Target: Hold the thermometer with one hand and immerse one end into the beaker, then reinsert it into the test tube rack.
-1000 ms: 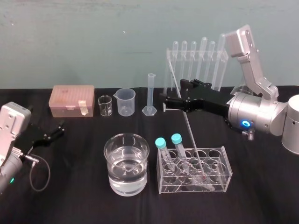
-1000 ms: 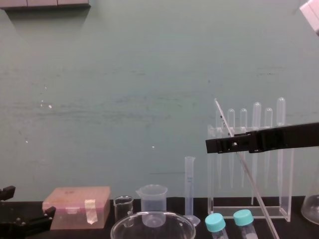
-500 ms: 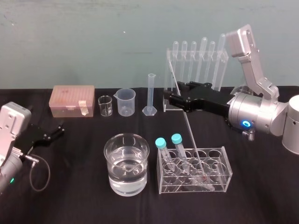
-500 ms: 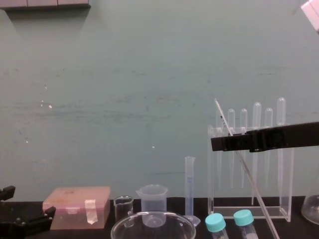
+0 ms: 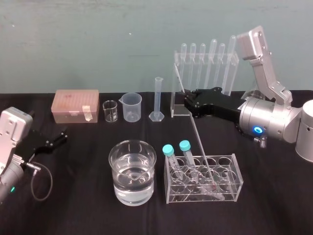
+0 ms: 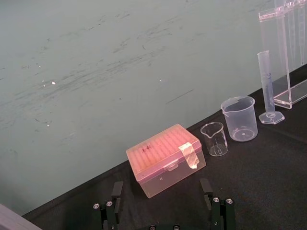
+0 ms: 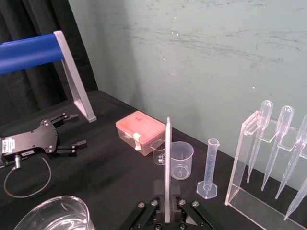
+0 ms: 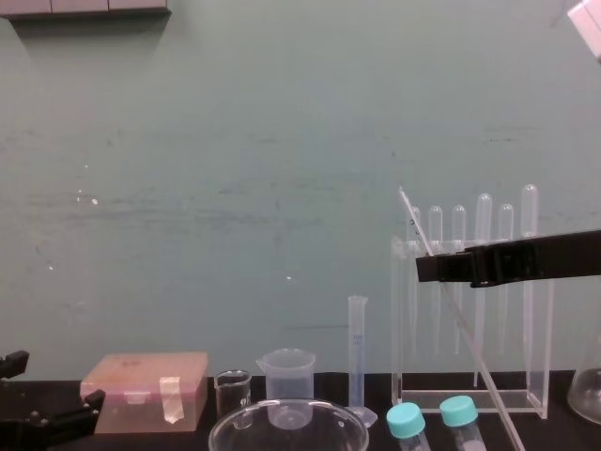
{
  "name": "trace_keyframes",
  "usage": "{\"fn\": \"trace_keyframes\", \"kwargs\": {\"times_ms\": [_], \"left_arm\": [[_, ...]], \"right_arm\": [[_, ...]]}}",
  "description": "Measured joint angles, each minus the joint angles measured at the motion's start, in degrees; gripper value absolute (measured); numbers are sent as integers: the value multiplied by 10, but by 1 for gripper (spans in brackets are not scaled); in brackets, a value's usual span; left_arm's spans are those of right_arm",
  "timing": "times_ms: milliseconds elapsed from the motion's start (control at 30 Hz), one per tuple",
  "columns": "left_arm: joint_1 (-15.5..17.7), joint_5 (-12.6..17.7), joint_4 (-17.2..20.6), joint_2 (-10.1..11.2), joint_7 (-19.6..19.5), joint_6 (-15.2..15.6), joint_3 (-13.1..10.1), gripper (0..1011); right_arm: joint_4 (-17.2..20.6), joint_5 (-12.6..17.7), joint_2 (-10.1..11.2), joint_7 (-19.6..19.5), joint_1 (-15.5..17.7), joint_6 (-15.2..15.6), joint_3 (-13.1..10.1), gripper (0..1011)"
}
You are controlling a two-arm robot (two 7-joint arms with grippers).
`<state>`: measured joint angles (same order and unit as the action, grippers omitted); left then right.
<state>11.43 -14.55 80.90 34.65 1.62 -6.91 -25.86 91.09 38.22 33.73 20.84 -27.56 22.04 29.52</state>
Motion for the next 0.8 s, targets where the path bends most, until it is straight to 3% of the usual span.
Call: {"fn": "trace_keyframes", "kwargs": {"times_ms": [100,433,600,800], "left_arm": [[0,0,0,0,0,0,0,1008],[0,0,0,0,0,0,0,1008],[0,0,0,0,0,0,0,1008],[0,0,0,0,0,0,0,1008]], "right_arm": [[0,0,0,0,0,0,0,58],[5,2,-3,-1,12,-10,-11,55],[21,7,-8,-3,38,-58,-35,56],[62,7,3,11,78,-132,-73,55]]}}
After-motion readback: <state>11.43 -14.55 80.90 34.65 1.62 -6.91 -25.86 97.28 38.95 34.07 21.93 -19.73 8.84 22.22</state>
